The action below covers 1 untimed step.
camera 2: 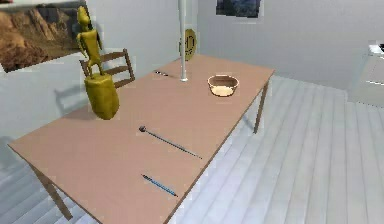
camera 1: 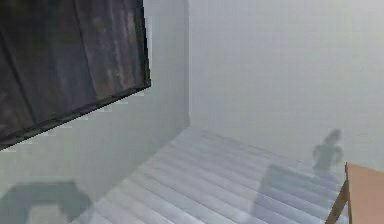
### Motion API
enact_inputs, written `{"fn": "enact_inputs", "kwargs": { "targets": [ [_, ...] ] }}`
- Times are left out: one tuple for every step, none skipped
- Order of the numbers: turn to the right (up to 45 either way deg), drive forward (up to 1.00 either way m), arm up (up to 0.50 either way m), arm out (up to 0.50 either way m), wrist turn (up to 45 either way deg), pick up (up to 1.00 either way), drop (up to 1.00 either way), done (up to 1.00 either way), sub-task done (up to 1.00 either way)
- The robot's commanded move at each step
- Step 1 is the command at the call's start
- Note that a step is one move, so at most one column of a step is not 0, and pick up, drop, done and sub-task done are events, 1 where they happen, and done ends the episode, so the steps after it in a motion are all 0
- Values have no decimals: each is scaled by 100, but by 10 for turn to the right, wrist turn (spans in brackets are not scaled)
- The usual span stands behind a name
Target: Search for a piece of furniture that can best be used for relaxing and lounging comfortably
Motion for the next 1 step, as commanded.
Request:
{"fn": "enact_inputs", "kwargs": {
  "targets": [
    [180,0,0,0,0,0,0,0,0]
  ]
}}
